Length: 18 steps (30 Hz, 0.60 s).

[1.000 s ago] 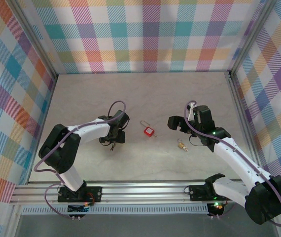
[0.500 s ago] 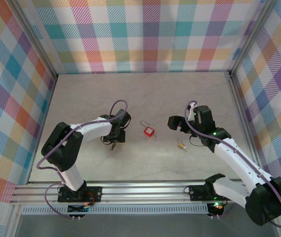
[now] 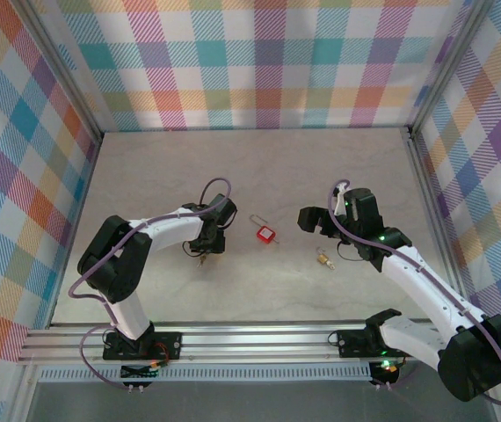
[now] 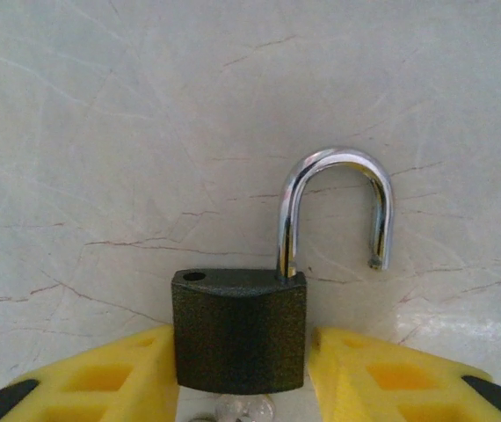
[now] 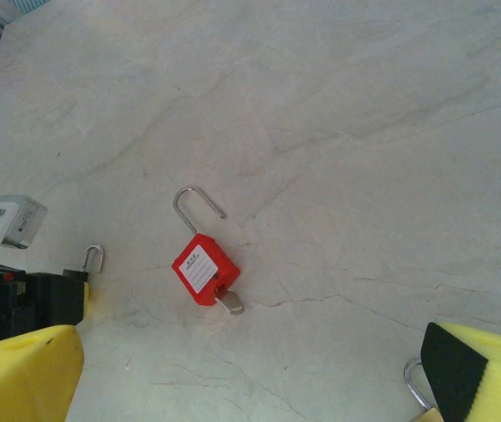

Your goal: Lock with the key

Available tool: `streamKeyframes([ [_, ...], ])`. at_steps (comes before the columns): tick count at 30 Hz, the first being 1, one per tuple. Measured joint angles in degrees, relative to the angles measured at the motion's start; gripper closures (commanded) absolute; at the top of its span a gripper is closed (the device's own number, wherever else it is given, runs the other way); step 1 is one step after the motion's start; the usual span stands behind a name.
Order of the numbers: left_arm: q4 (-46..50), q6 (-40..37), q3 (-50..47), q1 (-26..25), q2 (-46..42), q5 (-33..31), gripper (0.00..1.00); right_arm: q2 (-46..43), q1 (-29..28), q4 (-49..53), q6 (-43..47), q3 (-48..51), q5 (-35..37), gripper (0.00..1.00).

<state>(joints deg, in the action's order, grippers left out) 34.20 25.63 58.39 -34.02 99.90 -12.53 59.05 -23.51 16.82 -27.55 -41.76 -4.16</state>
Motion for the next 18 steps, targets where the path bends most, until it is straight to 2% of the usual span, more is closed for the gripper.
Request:
streamKeyframes([
  [8,0.3,-0.2,0.4,-0.1,0.1,-0.2,0.70,0.0,-0.2,0.0,0.0,0.0,0.0,0.01],
  [18,0.4,-0.2,0.3,-0.3,-0.2,-0.2,0.97,0.2,-0.6,0.0,0.0,0.0,-0.5,0.01],
])
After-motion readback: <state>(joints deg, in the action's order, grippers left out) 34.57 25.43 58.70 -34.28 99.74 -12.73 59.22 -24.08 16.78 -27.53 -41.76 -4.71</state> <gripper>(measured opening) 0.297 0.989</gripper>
